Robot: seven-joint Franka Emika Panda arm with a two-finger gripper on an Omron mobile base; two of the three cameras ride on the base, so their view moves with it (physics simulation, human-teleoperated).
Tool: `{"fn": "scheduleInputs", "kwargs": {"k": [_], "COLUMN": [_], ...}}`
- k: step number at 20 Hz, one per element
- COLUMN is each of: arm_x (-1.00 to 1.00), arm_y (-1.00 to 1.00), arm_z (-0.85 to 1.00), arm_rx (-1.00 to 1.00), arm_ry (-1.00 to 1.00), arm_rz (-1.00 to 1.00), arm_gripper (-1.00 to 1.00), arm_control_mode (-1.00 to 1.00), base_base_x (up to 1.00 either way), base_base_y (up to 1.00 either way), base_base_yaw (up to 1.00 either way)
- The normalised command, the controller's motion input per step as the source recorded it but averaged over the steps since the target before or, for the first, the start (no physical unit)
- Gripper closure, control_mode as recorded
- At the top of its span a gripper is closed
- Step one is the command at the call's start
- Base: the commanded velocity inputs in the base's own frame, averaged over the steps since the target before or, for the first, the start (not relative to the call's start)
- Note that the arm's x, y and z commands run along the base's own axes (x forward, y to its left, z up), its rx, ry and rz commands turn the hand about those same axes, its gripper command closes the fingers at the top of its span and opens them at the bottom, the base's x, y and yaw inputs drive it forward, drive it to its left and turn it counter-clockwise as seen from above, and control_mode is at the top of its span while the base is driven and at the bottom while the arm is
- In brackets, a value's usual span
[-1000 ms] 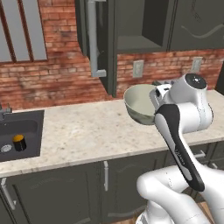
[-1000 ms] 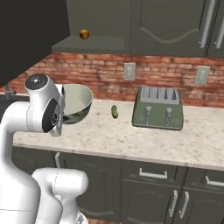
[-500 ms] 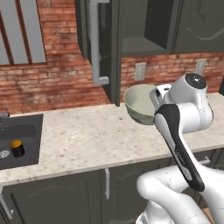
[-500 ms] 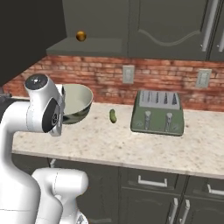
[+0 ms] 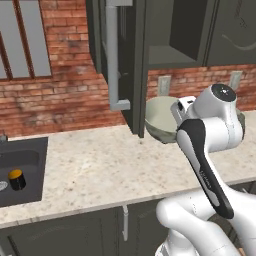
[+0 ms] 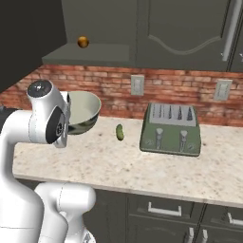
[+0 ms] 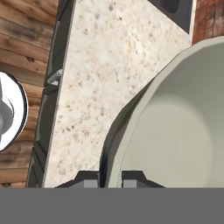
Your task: Pick the mug and place it in the sink. Pick the bowl and place it in the open cabinet and then close the cabinet.
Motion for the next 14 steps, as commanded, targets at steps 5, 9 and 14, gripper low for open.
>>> {"fn": "scheduleInputs", "kwargs": {"k": [5,9,14], "arm_x": [0.0,0.0,0.0], "arm_y": [0.0,0.0,0.0], "arm_z": [0.0,0.0,0.0], "arm_rx": [0.0,0.0,0.0], "arm_ry": [0.0,0.0,0.0], "arm_rz": [0.0,0.0,0.0], "arm_gripper": [1.0,1.0,1.0], "arm_control_mode": [1.0,1.0,1.0], "base_base_x": [0.36,0.34,0.34], "base_base_y": [-0.22,-0.23,-0.23], "base_base_yaw": [0.0,0.0,0.0]}}
